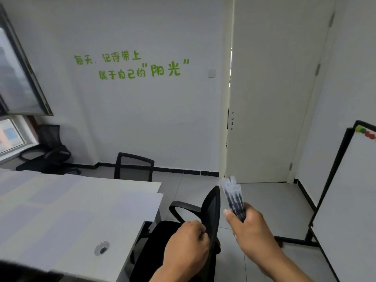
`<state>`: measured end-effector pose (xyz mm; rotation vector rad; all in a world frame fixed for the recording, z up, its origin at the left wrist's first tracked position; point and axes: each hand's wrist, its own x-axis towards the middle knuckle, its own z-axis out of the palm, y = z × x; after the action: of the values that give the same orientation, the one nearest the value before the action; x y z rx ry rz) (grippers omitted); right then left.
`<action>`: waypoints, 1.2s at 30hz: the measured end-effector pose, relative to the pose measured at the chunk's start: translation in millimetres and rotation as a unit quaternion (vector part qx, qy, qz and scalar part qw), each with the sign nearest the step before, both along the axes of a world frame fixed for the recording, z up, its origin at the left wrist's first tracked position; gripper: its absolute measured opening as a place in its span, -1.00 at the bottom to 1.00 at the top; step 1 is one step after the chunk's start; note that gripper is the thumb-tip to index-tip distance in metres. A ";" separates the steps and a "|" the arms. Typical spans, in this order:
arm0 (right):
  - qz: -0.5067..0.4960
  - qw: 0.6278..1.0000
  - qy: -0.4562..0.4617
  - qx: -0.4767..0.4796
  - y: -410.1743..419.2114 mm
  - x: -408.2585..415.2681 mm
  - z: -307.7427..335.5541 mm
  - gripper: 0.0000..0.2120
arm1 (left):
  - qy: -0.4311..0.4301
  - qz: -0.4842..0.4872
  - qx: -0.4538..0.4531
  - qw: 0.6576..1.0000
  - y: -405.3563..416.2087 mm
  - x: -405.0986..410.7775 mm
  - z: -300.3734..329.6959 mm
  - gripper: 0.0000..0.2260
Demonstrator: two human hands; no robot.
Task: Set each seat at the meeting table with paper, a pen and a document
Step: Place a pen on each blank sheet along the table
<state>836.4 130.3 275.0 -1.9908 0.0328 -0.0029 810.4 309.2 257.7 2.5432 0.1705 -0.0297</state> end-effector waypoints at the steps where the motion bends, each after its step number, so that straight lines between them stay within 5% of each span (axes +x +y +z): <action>1: 0.013 1.000 0.002 0.001 5.0 14.0 -0.2 -0.71 | -0.002 0.014 0.000 1.000 4.2 10.5 -1.7 -0.80; 27: 0.202 0.976 0.080 -0.027 165.1 319.9 -34.3 -0.73 | 0.021 0.198 -0.046 0.979 148.0 267.8 -36.4 -0.74; 36: 0.370 0.906 0.204 0.008 219.8 407.3 -103.3 -0.68 | 0.095 0.390 -0.128 0.907 173.4 307.5 -83.2 -0.80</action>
<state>1243.7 350.1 171.7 -1.8424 -0.4523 0.9002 1117.9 482.6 174.5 2.0424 1.1636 0.0119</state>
